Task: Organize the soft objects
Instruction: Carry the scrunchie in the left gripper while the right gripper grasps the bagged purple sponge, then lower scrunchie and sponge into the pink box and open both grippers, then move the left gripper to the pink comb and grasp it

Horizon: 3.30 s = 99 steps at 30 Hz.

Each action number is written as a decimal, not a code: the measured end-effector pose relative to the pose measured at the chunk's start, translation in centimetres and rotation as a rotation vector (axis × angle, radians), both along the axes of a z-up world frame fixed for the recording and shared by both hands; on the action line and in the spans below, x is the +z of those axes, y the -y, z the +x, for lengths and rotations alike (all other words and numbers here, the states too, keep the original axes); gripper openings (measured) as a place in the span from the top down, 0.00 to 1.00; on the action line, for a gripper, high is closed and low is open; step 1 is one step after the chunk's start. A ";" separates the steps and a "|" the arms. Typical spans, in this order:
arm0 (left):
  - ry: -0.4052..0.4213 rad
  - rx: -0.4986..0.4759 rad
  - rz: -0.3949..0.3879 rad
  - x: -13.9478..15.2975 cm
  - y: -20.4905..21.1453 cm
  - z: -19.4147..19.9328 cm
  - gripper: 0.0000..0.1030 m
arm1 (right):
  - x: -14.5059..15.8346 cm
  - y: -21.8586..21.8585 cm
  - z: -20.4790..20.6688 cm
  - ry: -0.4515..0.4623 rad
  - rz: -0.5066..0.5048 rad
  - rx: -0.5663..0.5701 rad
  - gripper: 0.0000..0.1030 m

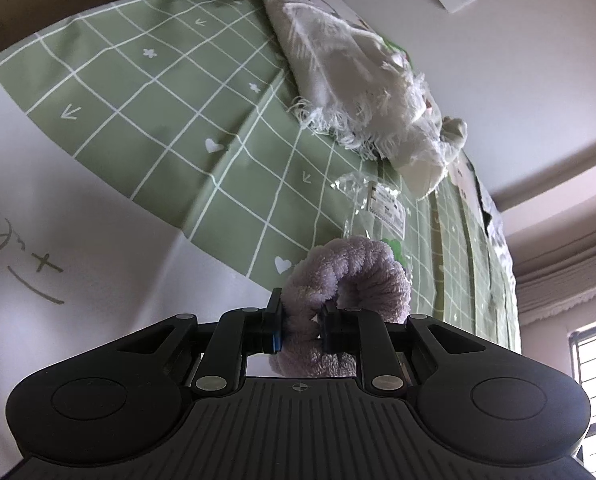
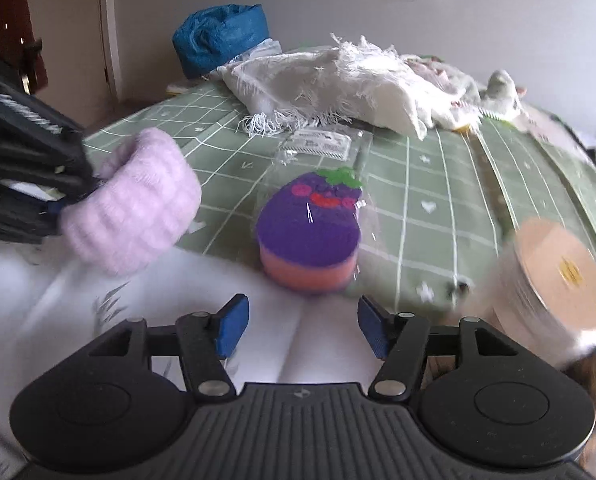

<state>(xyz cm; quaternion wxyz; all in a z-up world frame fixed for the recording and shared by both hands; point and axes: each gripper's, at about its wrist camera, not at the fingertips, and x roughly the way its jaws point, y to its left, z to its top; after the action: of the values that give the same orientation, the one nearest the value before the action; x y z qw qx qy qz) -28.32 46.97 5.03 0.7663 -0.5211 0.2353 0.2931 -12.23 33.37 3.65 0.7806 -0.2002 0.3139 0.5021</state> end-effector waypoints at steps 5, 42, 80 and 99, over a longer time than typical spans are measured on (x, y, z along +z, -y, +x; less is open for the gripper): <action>0.023 0.060 0.012 0.4 -0.2 -1.2 0.81 | 0.2 0.4 1.1 -0.155 0.060 -0.080 0.41; -0.031 -0.109 0.260 6.2 3.4 2.7 0.82 | 16.6 9.2 7.2 -0.348 0.086 -0.081 0.68; 0.060 -1.052 0.430 7.1 30.5 37.1 0.75 | 6.9 42.7 26.1 -0.269 0.198 -0.746 0.36; -0.178 -0.849 0.555 5.7 11.5 13.3 0.75 | 9.7 26.2 11.7 0.061 0.003 -0.448 0.18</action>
<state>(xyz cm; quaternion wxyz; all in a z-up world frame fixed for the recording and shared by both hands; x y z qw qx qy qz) -15.00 35.48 10.75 0.9042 -0.1298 0.4037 0.0508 -0.55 7.12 13.39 0.8821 -0.1394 0.3258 0.3102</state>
